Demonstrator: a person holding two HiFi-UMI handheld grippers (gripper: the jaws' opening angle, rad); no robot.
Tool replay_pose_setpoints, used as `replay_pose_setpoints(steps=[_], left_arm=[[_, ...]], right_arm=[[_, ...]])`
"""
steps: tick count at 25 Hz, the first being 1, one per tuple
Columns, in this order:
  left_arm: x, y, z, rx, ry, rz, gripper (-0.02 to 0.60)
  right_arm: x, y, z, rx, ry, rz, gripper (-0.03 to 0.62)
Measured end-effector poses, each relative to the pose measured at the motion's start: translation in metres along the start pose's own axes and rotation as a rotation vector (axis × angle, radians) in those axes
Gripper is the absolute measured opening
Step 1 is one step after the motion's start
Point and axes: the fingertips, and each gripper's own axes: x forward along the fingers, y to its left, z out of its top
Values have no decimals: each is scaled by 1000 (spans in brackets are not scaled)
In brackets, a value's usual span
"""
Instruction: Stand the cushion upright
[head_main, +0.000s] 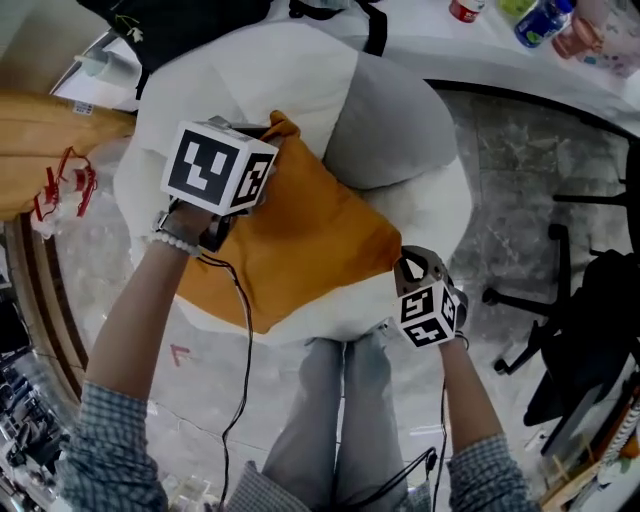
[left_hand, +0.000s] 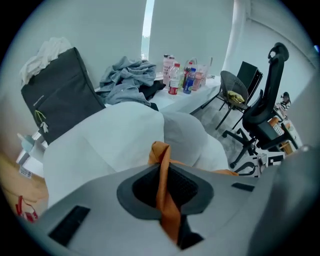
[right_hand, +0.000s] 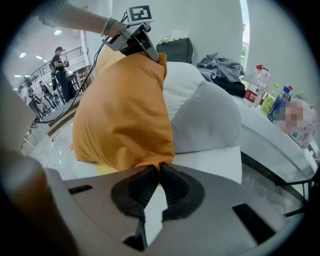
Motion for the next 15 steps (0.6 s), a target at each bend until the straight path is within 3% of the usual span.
replay_pose_setpoints(steps=[10,15], left_arm=[[-120,-10,-13,-109,-142,15,39],[-183,-12,-25,-113,-224,55,37]], right_arm=[[-72,20,51,58,-67,41,20],[-107,18,89,62,-128,43,18]])
